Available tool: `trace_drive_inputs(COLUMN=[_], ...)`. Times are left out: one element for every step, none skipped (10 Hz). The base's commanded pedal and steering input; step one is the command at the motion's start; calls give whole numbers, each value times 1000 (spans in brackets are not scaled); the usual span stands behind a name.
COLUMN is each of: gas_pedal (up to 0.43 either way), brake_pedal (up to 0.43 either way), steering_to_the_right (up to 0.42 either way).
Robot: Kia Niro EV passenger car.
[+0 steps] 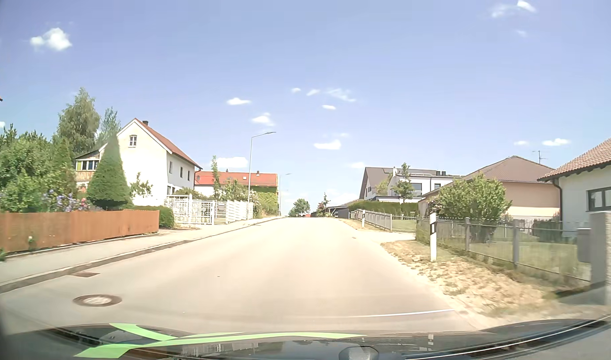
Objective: Follow the waypoints while adhering to traffic rules and regulations
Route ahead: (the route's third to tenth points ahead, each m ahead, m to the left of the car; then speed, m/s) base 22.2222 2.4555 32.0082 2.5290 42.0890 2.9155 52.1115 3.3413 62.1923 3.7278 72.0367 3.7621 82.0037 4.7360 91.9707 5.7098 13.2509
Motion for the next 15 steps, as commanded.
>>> trace_drive_inputs(gas_pedal=[228,228,228,228,228,228,248,248,248,248,248,248,240,240,240], brake_pedal=[0,0,0,0,0,0,0,0,0,0,0,0,0,0,0], steering_to_the_right=[-5,-5,-5,-4,-3,-3,-4,-3,-3,-3,-4,-4,-4,-4,-3])
